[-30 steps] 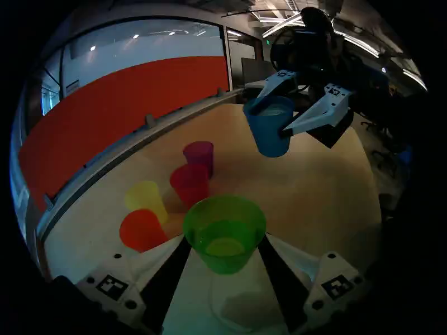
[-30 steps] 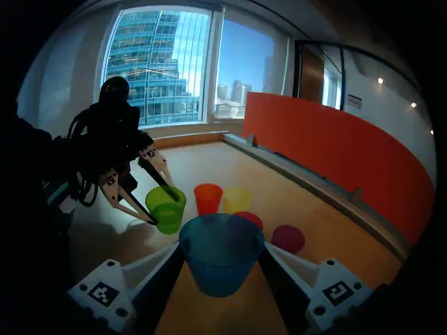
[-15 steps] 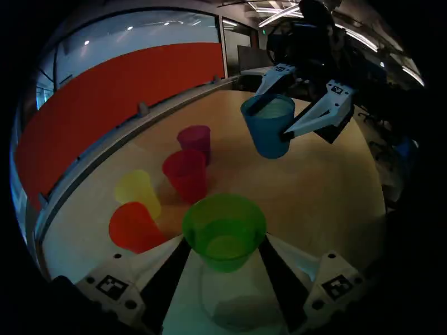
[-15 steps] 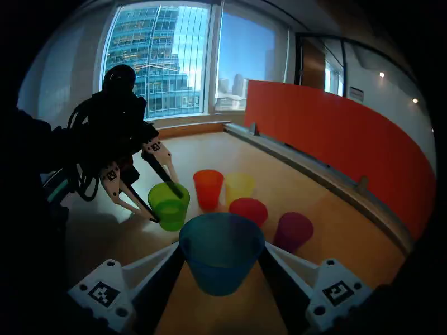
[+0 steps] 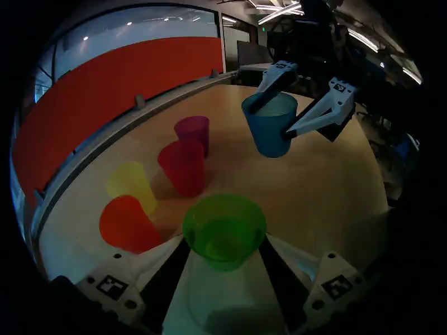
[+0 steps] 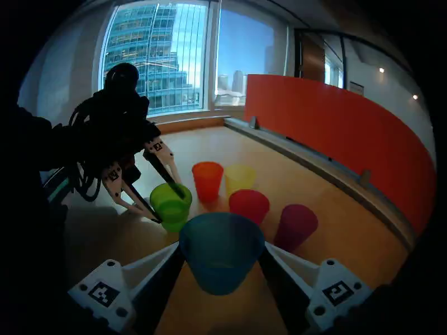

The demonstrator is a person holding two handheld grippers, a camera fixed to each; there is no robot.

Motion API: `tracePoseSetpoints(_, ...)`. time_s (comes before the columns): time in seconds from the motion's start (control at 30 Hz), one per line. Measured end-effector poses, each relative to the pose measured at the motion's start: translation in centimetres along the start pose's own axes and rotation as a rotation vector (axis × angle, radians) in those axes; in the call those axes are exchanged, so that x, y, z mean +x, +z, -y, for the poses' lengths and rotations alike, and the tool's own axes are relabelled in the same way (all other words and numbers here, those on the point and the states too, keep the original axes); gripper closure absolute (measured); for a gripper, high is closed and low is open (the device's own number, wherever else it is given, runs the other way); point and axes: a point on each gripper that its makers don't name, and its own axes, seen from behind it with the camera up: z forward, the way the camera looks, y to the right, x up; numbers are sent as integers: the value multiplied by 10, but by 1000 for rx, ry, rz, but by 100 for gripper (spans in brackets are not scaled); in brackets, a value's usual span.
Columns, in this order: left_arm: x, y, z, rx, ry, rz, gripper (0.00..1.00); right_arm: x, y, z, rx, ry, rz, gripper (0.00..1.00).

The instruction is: Pour water

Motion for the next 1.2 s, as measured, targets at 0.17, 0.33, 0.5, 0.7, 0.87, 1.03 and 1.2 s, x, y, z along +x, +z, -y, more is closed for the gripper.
tracePoseSetpoints(0.17,-4,3,1,1,-4,4,17,-3,2,1,0,0,7,10)
tracePoseSetpoints(0.33,-6,4,0,-5,-10,0,17,-6,3,2,0,-1,13,10)
tracePoseSetpoints(0.5,-7,4,0,-9,-16,-2,17,-9,5,3,2,-2,19,10)
tracePoseSetpoints(0.7,-10,2,0,-8,-19,-5,17,-11,7,5,3,-4,22,10)
tracePoseSetpoints(0.87,-11,1,1,-12,-26,3,16,-12,9,7,5,-2,25,10)
tracePoseSetpoints(1.03,-11,1,1,-7,-25,6,16,-13,9,8,5,-4,28,10)
tracePoseSetpoints(1.2,-12,1,0,-11,-23,10,15,-15,11,10,9,-2,31,10)
